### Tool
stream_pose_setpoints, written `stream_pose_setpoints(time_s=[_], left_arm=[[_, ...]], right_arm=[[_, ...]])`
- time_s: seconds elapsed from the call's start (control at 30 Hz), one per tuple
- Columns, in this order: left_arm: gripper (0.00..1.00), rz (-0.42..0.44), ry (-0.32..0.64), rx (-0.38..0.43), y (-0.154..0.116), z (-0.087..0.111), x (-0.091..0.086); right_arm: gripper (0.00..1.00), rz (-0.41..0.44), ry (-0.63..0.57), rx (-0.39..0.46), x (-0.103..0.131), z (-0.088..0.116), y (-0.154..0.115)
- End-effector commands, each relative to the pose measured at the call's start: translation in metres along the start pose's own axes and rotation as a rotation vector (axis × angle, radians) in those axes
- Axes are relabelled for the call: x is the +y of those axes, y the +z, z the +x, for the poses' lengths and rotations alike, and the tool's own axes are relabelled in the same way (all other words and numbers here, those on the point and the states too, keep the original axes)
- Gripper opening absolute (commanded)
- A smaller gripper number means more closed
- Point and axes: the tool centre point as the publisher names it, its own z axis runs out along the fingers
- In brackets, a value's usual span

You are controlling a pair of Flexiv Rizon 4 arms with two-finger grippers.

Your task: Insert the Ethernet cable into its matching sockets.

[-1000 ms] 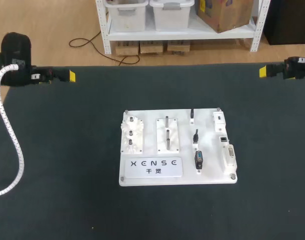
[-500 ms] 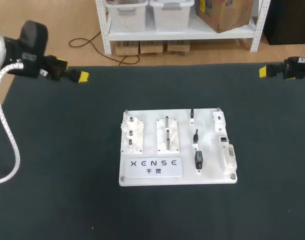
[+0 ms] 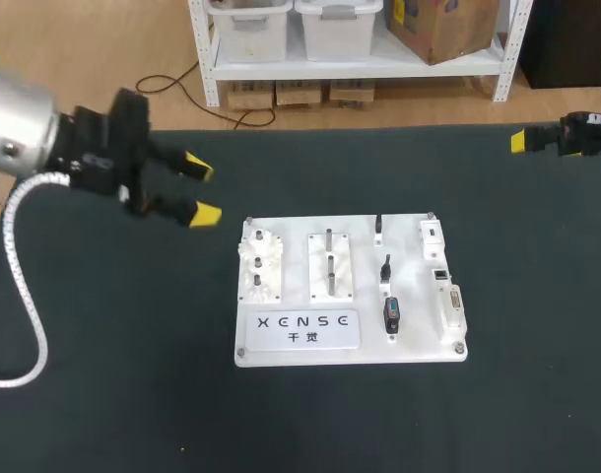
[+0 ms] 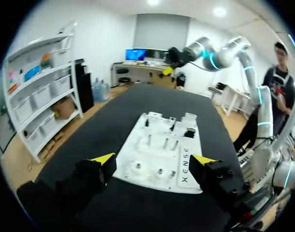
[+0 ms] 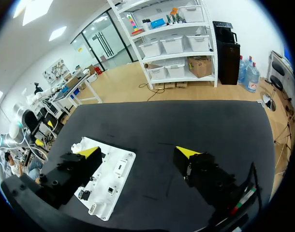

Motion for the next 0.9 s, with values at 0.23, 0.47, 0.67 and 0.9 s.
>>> stream_pose_setpoints(time_s=[0.23,0.47,0.67,0.9], left_arm=[[1.0,0.247,0.258,0.057,0.057,-0.004,-0.023],[1.0,0.219,0.252,0.088,0.084,-0.002,-0.026],[1.0,0.193,0.237,0.09,0.1,-0.001,-0.029],[1.0,0.085,0.17,0.065,0.111,0.006,-0.026]], right_arm=[[1.0,0.0,0.0,0.0,0.0,0.0,0.0],[1.0,0.0,0.0,0.0,0.0,0.0,0.0],[1.0,0.0,0.0,0.0,0.0,0.0,0.0],[1.0,0.0,0.0,0.0,0.0,0.0,0.0]])
